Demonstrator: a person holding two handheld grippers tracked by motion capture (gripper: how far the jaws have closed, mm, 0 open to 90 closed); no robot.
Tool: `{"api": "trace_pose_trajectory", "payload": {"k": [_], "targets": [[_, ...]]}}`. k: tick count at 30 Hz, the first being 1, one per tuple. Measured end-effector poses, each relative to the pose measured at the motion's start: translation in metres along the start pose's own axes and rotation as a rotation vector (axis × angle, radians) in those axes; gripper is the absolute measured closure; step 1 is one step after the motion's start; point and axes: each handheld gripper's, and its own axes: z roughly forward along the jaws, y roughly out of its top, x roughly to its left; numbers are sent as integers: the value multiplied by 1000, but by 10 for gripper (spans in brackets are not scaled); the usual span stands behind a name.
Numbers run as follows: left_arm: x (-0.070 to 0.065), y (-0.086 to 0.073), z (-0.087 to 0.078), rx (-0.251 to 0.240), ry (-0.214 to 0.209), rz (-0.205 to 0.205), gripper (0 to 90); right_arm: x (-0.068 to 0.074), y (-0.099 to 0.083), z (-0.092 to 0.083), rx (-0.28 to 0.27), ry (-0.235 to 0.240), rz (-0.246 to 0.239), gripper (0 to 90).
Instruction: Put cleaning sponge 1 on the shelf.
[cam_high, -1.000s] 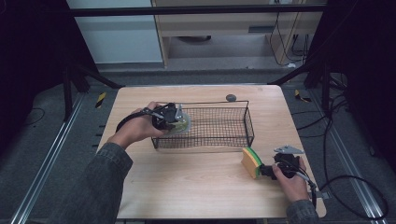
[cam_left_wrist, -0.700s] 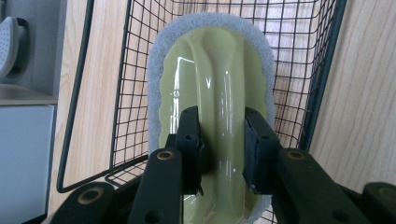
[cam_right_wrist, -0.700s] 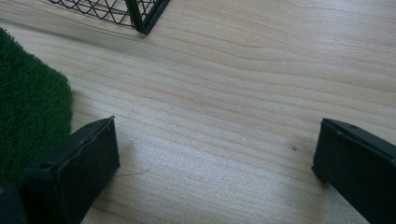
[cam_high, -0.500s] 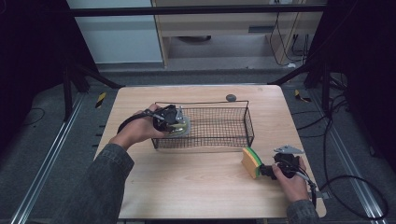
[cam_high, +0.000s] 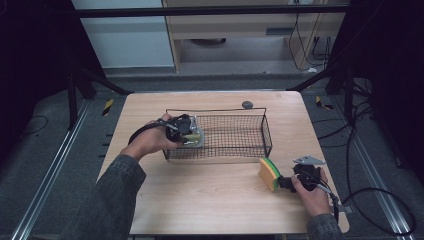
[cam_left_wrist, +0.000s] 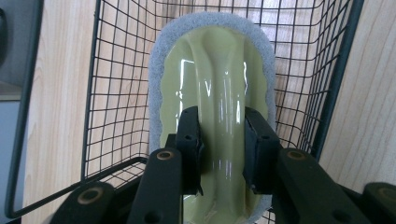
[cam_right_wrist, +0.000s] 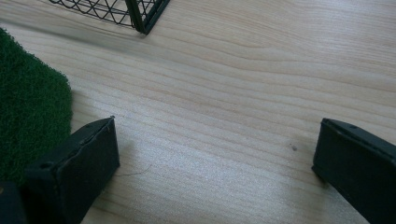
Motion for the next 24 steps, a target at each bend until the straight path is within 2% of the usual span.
{"api": "trace_pose_trajectory", "payload": {"k": [11,24], "targets": [[2,2,9,14,-33,0,703,0,0,0,0,-1,-1,5],[4,3,13,24,-45,-10,683,0,0,0,-1,-1,-2,5]]}}
